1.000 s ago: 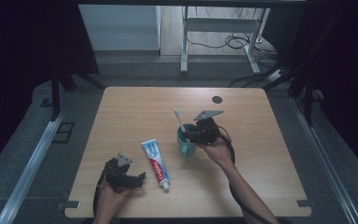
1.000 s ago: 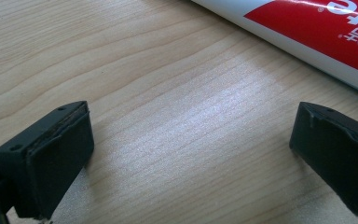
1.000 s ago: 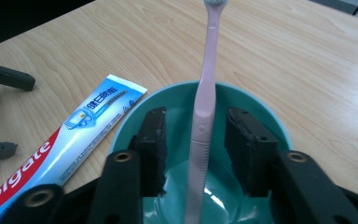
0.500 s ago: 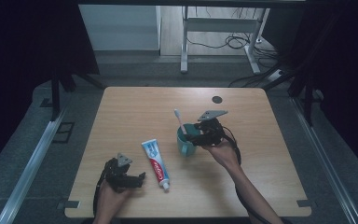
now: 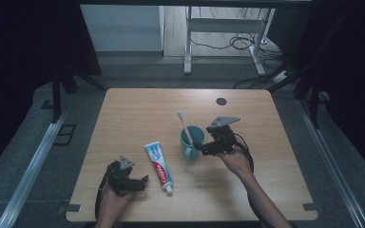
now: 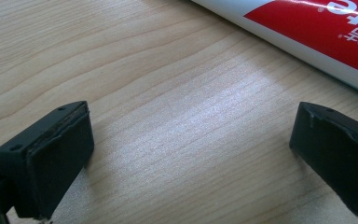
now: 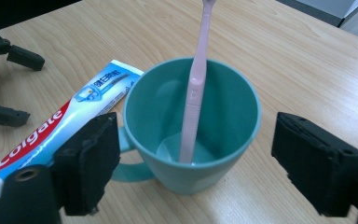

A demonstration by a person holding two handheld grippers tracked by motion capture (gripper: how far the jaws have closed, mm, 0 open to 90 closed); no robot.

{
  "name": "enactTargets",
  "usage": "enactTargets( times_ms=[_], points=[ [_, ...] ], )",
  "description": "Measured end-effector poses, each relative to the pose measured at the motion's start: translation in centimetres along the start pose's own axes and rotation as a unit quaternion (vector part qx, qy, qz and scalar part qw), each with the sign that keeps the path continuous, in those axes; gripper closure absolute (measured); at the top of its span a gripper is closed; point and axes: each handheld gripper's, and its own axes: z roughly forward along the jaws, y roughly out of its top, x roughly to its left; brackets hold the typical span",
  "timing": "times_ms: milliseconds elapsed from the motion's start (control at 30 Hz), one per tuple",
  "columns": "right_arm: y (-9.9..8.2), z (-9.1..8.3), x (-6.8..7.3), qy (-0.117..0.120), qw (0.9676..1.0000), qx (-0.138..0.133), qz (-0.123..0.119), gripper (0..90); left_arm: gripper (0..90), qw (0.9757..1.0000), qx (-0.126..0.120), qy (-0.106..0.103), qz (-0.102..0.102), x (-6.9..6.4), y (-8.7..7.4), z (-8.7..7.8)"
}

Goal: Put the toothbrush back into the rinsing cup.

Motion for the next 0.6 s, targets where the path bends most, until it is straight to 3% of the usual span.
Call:
enactTargets(
  times_ms=[133,400,600],
  points=[
    [-0.6,-0.4,-0.1,-0.001,1.0000,0.001,-0.003,12.2,0.0,1.0000,0.000,0.000,-0.001,0.0,0.0,0.0],
    [-1.9,-0.9,-0.2,-0.009,0.9997,0.021,-0.007,0.0,0.0,1.0000,-0.001,0.000,-0.005,-0.1,0.0,0.0],
    [-2.7,-1.4,-0.2,-0.016,0.9994,0.028,-0.012,0.0,0.0,1.0000,-0.001,0.000,-0.005,-0.1,0.0,0.0]
  ],
)
